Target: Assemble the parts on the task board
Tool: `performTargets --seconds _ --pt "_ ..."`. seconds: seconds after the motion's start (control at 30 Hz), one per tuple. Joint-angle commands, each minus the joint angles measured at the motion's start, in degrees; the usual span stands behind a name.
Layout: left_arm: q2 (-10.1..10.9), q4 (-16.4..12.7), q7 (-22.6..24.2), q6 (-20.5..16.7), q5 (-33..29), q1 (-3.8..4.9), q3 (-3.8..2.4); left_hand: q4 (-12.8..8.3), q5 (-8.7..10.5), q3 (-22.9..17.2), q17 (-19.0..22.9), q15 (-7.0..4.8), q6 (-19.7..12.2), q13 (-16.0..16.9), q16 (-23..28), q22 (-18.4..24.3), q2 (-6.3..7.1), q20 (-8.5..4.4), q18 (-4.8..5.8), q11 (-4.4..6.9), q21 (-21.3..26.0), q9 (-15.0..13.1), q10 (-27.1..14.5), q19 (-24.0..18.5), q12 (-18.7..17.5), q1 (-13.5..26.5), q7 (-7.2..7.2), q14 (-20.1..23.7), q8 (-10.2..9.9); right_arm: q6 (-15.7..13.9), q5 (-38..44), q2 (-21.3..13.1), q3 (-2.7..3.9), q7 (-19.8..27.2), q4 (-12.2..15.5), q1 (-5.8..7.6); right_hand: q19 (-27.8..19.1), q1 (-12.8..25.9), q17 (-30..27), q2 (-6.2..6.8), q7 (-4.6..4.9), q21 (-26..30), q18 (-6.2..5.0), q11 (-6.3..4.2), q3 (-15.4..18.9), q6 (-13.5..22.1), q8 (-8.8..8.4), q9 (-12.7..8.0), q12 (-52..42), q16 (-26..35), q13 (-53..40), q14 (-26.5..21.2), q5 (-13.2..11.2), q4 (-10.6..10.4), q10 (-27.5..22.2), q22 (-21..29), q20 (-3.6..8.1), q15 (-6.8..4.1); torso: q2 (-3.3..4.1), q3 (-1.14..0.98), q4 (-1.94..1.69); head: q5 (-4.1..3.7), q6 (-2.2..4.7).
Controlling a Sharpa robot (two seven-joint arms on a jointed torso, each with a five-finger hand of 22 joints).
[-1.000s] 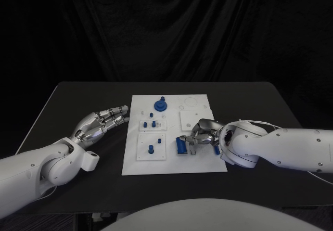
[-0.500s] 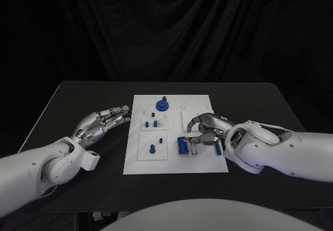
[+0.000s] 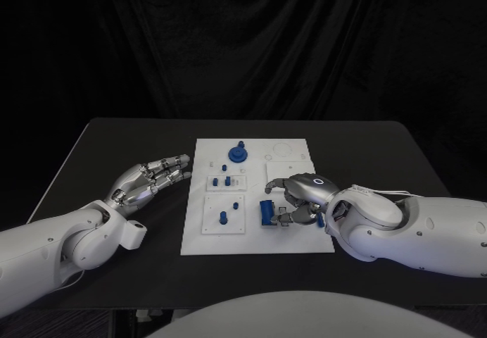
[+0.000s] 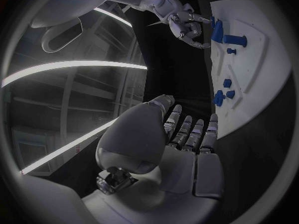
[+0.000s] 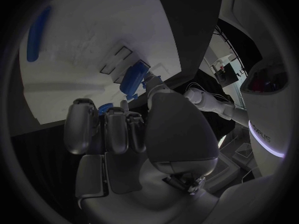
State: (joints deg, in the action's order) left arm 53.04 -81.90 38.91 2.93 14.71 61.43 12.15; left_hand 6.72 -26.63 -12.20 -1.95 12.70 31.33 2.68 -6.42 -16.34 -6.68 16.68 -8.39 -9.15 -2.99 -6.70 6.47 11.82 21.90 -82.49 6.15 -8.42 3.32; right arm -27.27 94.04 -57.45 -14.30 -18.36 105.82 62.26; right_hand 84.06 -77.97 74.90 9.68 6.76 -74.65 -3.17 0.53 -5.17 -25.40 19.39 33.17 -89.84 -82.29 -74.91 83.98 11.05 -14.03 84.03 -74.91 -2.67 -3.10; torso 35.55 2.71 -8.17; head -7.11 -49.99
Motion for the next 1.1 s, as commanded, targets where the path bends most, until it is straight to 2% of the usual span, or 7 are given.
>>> performTargets --seconds 0.03,0.23,0.57,0.63,0.7,0.9,1.1 --pt "0.00 -0.07 3.61 0.82 -0.24 -0.11 -0.05 -0.05 -0.30 -0.34 -0.03 0.29 0.19 -0.01 -0.29 0.04 -0.14 0.09 0.74 -0.34 -0.13 -0.05 0.02 0.31 -0.14 -0.59 0.33 0.09 0.29 1.50 4.93 0.55 0.01 -2.33 -0.51 -0.59 0.25 -1.05 2.71 0.64 0.13 -0.31 -0.29 0.53 0.29 0.53 0.76 -1.01 -0.16 -0.24 -15.09 3.06 -0.30 -1.95 5.97 -10.41 -0.52 0.18 0.01 0.03 -0.01 0.02 -0.01" --pt "0.00 -0.06 3.55 0.99 -0.24 -0.20 -0.05 -0.05 -0.35 -0.42 -0.03 0.30 0.18 -0.01 -0.29 0.06 -0.22 0.09 0.76 -0.36 -0.14 -0.05 0.00 0.32 -0.17 -0.60 0.35 0.10 0.29 0.92 6.07 1.57 0.04 -2.46 -1.06 -1.52 0.23 -1.10 2.52 1.30 0.24 -0.12 -0.32 0.66 1.08 0.73 1.26 -1.73 -0.16 -0.15 -15.09 3.05 -1.00 -2.75 5.97 -10.36 -0.56 0.26 0.11 -0.09 -0.08 -0.10 -0.01" --pt "0.07 -0.12 3.32 1.22 -0.24 -0.34 -0.05 -0.04 -0.36 -0.47 -0.02 0.32 0.04 -0.02 -0.29 0.08 -0.28 0.09 0.78 -0.36 -0.14 -0.02 -0.05 0.33 -0.28 -0.61 0.36 0.11 0.27 0.86 7.11 2.51 0.06 -3.12 -1.50 -2.28 0.13 0.40 2.14 2.44 0.51 0.34 -0.41 0.90 2.96 1.12 2.51 -3.24 -0.16 0.06 -15.09 2.98 -3.36 -2.94 5.97 -10.24 -0.72 0.45 0.12 -0.04 0.07 0.07 -0.01" --pt "0.08 -0.13 3.29 1.25 -0.24 -0.36 -0.05 -0.04 -0.36 -0.47 -0.02 0.32 0.04 -0.02 -0.29 0.08 -0.28 0.09 0.78 -0.36 -0.14 -0.02 -0.05 0.33 -0.28 -0.61 0.36 0.11 0.27 0.71 7.16 2.61 0.07 -3.18 -1.59 -2.33 0.16 0.37 2.22 1.81 0.61 0.32 -0.39 1.00 2.58 0.63 3.23 -3.48 -0.16 0.01 -15.09 3.01 -3.10 -2.87 5.97 -10.26 -0.79 0.52 0.09 -0.02 0.06 0.03 -0.01" --pt "0.07 -0.14 3.25 1.27 -0.24 -0.38 -0.05 -0.04 -0.36 -0.47 -0.02 0.32 0.04 -0.02 -0.29 0.08 -0.28 0.09 0.78 -0.36 -0.14 -0.02 -0.05 0.33 -0.28 -0.61 0.36 0.11 0.27 0.59 7.20 2.70 0.07 -3.18 -1.66 -2.36 0.17 -0.30 2.18 0.61 0.62 0.44 -0.42 1.03 1.55 -0.30 4.74 -3.89 -0.16 0.01 -15.09 3.02 -0.86 -2.67 5.97 -10.24 -0.86 0.59 0.09 -0.01 0.06 -0.02 -0.01" --pt "0.06 -0.17 3.11 1.36 -0.24 -0.43 -0.05 -0.04 -0.36 -0.47 -0.02 0.32 0.04 -0.02 -0.29 0.08 -0.28 0.09 0.78 -0.36 -0.14 -0.02 -0.05 0.33 -0.28 -0.61 0.36 0.11 0.27 -0.15 7.18 2.79 0.08 -2.94 -1.65 -2.40 0.24 -0.43 2.10 -1.37 0.42 0.51 -0.43 0.91 0.63 -2.43 8.37 -4.74 -0.16 0.00 -15.09 3.04 4.04 -2.23 5.97 -10.26 -0.86 0.50 0.08 -0.05 -0.07 -0.19 -0.01" --pt "0.08 -0.18 2.94 1.41 -0.24 -0.46 -0.05 -0.04 -0.36 -0.47 -0.02 0.32 0.04 -0.02 -0.29 0.08 -0.28 0.09 0.78 -0.36 -0.14 -0.02 -0.05 0.33 -0.28 -0.61 0.36 0.11 0.27 -0.22 6.71 2.69 0.08 -2.85 -1.58 -2.41 0.30 0.02 2.17 -2.32 0.26 0.52 -0.42 0.88 0.48 -4.10 10.22 -5.15 -0.16 -0.08 -15.09 3.08 5.61 -1.98 5.97 -10.27 -0.79 0.45 0.06 -0.02 -0.01 -0.08 -0.01"
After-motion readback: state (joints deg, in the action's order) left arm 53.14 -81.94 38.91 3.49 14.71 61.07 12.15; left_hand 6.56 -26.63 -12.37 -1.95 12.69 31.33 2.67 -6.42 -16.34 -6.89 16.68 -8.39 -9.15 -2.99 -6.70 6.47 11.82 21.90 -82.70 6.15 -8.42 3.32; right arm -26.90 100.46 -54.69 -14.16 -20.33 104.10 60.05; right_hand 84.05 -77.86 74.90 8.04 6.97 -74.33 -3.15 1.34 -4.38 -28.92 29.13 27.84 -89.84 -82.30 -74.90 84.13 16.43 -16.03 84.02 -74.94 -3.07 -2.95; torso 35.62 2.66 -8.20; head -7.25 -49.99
